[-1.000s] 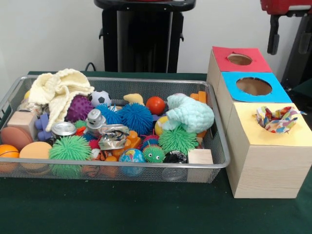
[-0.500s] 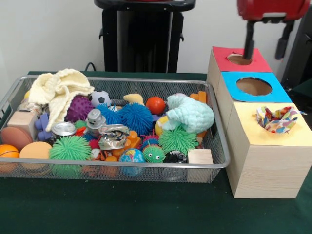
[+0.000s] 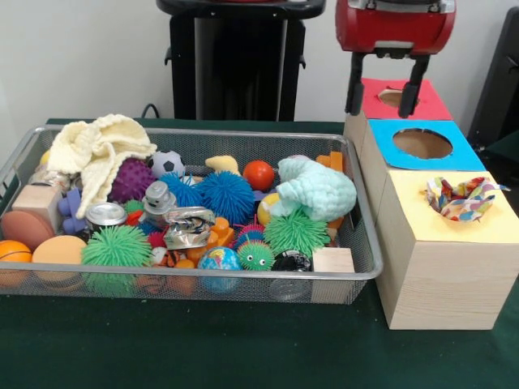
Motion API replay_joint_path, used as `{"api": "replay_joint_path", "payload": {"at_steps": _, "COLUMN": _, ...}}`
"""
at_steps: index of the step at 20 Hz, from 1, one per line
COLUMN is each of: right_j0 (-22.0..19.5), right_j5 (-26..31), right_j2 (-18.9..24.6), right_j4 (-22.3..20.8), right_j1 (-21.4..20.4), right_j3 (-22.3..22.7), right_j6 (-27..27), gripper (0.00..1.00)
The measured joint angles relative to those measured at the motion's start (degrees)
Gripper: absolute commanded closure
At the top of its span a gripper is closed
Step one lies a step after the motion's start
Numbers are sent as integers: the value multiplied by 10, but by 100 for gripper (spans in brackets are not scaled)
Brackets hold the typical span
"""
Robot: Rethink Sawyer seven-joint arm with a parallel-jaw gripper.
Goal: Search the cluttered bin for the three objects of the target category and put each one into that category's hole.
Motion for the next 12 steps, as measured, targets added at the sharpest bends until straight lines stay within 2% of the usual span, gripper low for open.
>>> {"api": "replay_joint_path", "payload": {"at_steps": 12, "right_j0": -22, "right_j5": 0, "right_j2": 3, "right_j4": -5, "right_j1": 1, "right_j3": -1, "right_j6": 0, "gripper": 0}}
